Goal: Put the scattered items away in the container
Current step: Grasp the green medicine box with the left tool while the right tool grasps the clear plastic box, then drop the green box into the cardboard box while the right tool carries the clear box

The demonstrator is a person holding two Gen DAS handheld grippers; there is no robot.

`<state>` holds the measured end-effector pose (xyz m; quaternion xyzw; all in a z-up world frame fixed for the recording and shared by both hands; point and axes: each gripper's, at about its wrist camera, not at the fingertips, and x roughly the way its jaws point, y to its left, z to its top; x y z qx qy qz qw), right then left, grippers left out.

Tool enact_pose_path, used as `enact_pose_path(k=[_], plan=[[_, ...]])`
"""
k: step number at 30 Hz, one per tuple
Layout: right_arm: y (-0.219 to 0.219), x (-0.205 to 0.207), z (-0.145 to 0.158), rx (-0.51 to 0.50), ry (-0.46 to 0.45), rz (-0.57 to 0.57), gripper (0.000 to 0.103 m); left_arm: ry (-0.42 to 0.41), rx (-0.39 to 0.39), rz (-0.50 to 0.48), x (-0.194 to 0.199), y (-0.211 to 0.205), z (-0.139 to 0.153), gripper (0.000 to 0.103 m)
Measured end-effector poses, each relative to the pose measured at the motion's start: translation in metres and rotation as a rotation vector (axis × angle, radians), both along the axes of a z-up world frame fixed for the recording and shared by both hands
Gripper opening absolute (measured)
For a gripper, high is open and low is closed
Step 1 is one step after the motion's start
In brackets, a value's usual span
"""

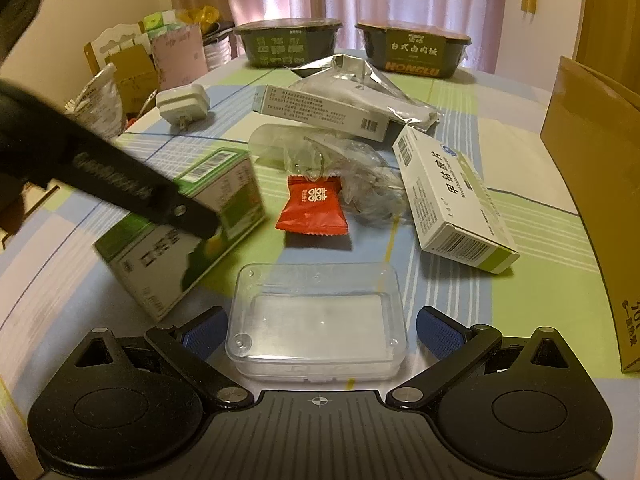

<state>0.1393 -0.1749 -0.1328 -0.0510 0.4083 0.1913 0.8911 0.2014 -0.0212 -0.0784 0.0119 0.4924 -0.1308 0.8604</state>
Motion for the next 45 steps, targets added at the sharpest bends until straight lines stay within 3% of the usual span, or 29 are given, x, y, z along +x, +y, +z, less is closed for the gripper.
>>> enact_pose_path(k=[9, 10, 17, 27, 36, 45], plan=[[0.001, -0.002, 0.001, -0.018, 0.002, -0.021, 0.103, 0.003, 0.017, -0.025, -0.005, -0.002, 0.001, 0.027], [0.001, -0.002, 0.001, -0.017, 0.005, -0.022, 0.087, 0.004, 0.025, -0.033, -0.005, -0.003, 0.001, 0.029], [0.001, -0.002, 0.002, -0.009, 0.014, -0.043, 0.087, 0.011, 0.074, -0.061, -0.003, -0.007, 0.001, 0.025], [-0.01, -0.009, 0.016, -0.028, -0.032, -0.091, 0.087, 0.026, 0.015, -0.019, -0.026, 0.005, 0.019, 0.025], [-0.044, -0.04, 0.057, -0.052, -0.098, -0.146, 0.087, -0.002, -0.017, -0.041, -0.063, -0.013, 0.054, 0.025], [-0.108, -0.068, 0.125, -0.026, -0.189, -0.298, 0.087, -0.053, -0.087, -0.113, -0.081, -0.061, 0.098, 0.025]])
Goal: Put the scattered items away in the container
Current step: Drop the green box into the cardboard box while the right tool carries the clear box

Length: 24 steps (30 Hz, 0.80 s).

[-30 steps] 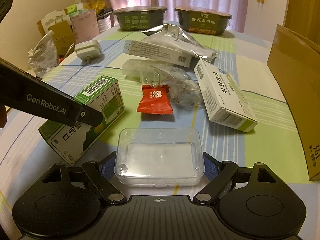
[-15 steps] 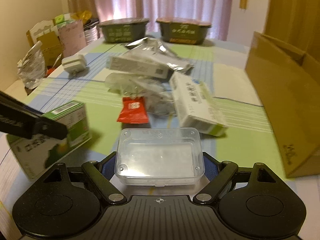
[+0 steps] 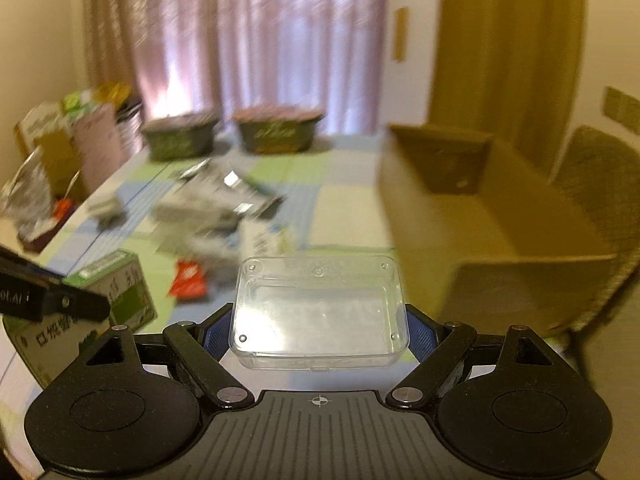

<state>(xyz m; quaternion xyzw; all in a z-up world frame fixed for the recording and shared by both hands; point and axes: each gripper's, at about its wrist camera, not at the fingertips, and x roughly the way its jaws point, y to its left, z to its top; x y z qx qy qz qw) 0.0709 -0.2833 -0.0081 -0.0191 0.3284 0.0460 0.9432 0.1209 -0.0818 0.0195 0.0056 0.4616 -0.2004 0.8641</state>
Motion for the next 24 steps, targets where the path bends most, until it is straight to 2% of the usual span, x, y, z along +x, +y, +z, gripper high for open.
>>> enact_pose_path(k=[6, 10, 14, 19, 24], plan=[[-0.068, 0.01, 0.045, 0.015, -0.085, -0.118, 0.087, -0.07, -0.056, -0.101, 0.015, -0.063, 0.034, 0.025], [-0.106, 0.026, 0.063, 0.005, -0.125, -0.167, 0.087, -0.109, -0.092, -0.172, 0.034, -0.112, 0.052, 0.025], [-0.134, 0.04, 0.067, -0.008, -0.131, -0.214, 0.087, -0.128, -0.118, -0.228, 0.059, -0.158, 0.06, 0.025], [-0.162, 0.051, 0.062, -0.008, -0.124, -0.256, 0.087, -0.107, -0.16, -0.256, 0.086, -0.196, 0.057, 0.025], [-0.184, 0.058, 0.056, -0.006, -0.108, -0.284, 0.087, -0.098, -0.151, -0.287, 0.106, -0.225, 0.048, 0.025]])
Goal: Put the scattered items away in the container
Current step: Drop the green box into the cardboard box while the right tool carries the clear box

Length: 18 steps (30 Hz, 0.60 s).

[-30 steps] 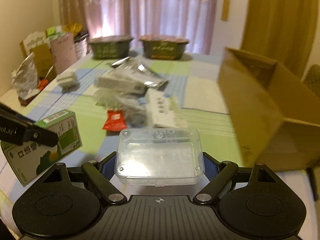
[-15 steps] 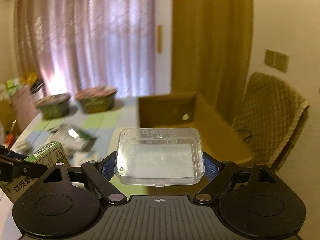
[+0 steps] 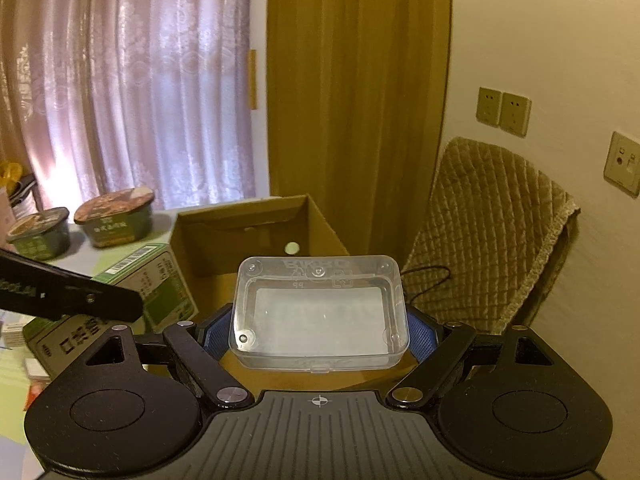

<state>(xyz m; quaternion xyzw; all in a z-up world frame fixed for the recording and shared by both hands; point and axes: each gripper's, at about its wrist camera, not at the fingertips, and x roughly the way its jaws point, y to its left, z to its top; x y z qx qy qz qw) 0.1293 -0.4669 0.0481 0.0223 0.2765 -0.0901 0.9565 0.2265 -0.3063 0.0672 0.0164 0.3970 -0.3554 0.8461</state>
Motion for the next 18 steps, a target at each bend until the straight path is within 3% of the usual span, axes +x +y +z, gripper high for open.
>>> enact_pose_path(k=[18], plan=[[-0.006, 0.025, -0.026, 0.016, 0.06, 0.013, 0.087, 0.015, 0.006, 0.041, 0.041, -0.028, -0.037, 0.025]])
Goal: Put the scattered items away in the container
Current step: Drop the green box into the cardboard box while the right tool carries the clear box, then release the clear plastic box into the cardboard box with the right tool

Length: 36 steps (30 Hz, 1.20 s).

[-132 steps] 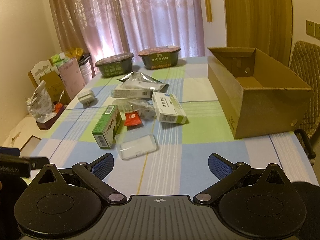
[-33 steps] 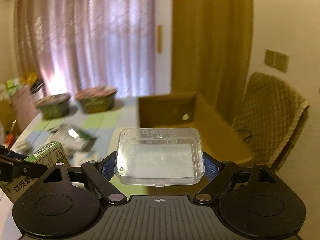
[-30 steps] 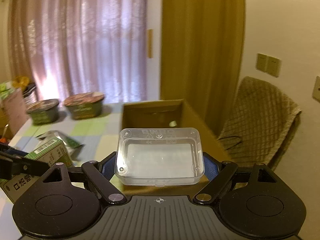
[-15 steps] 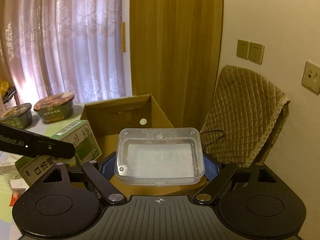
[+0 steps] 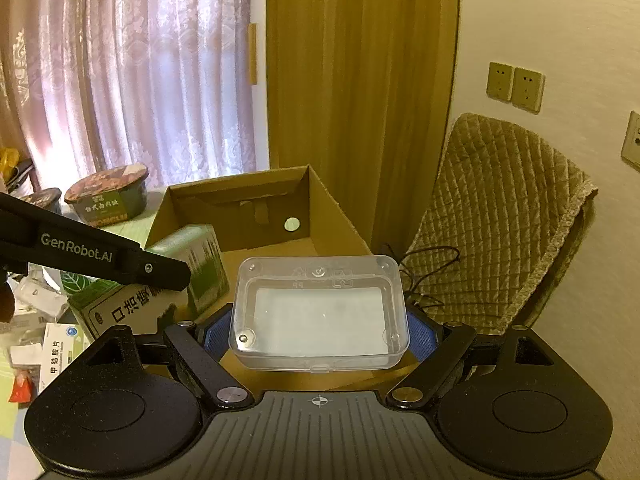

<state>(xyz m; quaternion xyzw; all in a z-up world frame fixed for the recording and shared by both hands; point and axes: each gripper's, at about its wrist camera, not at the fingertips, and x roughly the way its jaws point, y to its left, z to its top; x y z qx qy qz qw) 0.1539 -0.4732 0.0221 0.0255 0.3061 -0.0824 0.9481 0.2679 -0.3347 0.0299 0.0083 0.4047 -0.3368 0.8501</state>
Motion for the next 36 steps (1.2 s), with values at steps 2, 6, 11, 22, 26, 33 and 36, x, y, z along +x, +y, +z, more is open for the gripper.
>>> enact_pose_path(k=[2, 6, 11, 22, 26, 33, 36], plan=[[0.001, 0.001, -0.001, 0.0, 0.003, 0.002, 0.087, -0.004, -0.005, 0.013, 0.001, 0.002, 0.001, 0.036], [0.002, 0.002, -0.002, 0.002, 0.005, 0.002, 0.087, -0.021, -0.023, 0.035, -0.001, 0.015, 0.009, 0.036], [0.004, 0.004, -0.002, -0.002, 0.01, 0.012, 0.087, -0.035, -0.043, 0.086, -0.013, 0.042, 0.02, 0.04], [0.015, 0.029, -0.003, -0.03, 0.033, 0.071, 0.087, 0.002, -0.037, 0.193, -0.047, 0.107, 0.01, 0.051], [0.018, 0.042, -0.012, -0.029, 0.077, 0.102, 0.087, -0.011, -0.009, 0.208, -0.055, 0.119, 0.008, 0.058], [0.026, 0.047, -0.016, -0.058, 0.064, 0.158, 0.103, -0.035, 0.006, 0.262, -0.063, 0.145, 0.003, 0.079], [0.026, 0.042, -0.012, -0.051, 0.047, 0.153, 0.103, -0.042, 0.014, 0.273, -0.069, 0.155, 0.003, 0.081]])
